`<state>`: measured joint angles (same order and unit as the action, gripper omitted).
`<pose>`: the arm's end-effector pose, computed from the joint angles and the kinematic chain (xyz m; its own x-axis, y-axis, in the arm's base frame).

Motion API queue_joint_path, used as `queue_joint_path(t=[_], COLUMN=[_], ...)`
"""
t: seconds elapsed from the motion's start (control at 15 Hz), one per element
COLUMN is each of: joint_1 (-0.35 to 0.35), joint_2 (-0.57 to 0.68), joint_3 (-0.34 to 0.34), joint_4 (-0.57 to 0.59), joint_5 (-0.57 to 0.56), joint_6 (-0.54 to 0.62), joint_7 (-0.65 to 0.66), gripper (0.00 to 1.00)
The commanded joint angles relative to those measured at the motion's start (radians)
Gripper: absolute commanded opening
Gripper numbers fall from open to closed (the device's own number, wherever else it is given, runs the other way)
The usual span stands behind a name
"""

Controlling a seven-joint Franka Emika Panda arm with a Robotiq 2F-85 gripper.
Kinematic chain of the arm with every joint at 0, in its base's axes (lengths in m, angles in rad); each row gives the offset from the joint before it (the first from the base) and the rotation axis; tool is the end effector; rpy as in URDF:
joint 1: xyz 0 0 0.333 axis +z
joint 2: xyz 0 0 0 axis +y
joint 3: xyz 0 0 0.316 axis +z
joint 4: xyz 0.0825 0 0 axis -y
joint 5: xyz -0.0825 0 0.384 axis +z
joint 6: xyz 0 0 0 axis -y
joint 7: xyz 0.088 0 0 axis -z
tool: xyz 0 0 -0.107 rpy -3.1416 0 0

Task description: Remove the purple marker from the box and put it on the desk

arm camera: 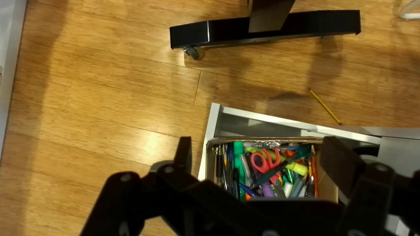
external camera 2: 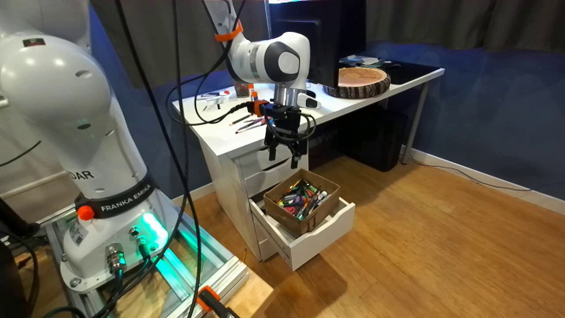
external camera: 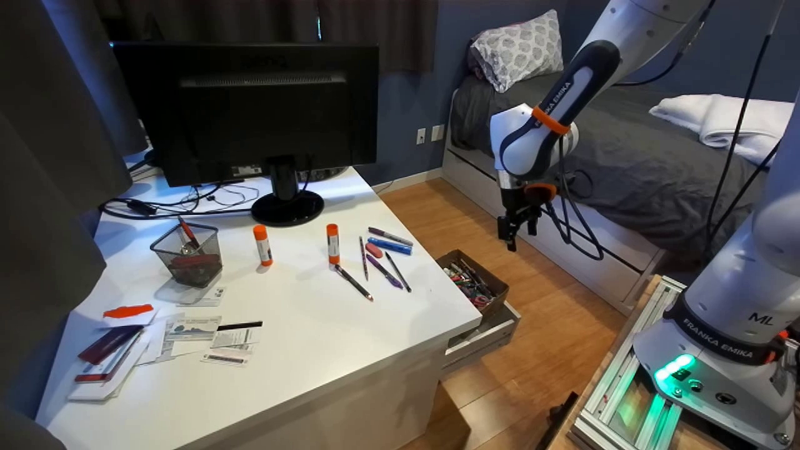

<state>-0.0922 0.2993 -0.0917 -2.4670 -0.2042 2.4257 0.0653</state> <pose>0.4290 -0.0837 0.1540 0.9378 -0.0894 -0.3354 -0.0505 -0.9911 0.1231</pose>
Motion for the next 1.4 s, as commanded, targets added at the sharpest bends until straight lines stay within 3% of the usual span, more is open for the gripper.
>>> queue_joint_path(t=[0.0, 0.33, 0.87, 0.93, 1.33], joint_1=[0.013, 0.026, 0.051, 0.055, 0.060], joint_2=[0.023, 0.138, 0.382, 0.316, 0.381], joint_3=[-0.010, -0.001, 0.005, -0.006, -0.005], joint_4=[0.015, 0.054, 0.159, 0.110, 0.157], joint_5=[0.007, 0.014, 0.031, 0.026, 0.029], joint_6=[0.012, 0.056, 0.232, 0.205, 0.224], joint_7=[-0.001, 0.001, -0.005, -0.010, -0.011], gripper=[1.00, 1.00, 1.00, 1.00, 1.00])
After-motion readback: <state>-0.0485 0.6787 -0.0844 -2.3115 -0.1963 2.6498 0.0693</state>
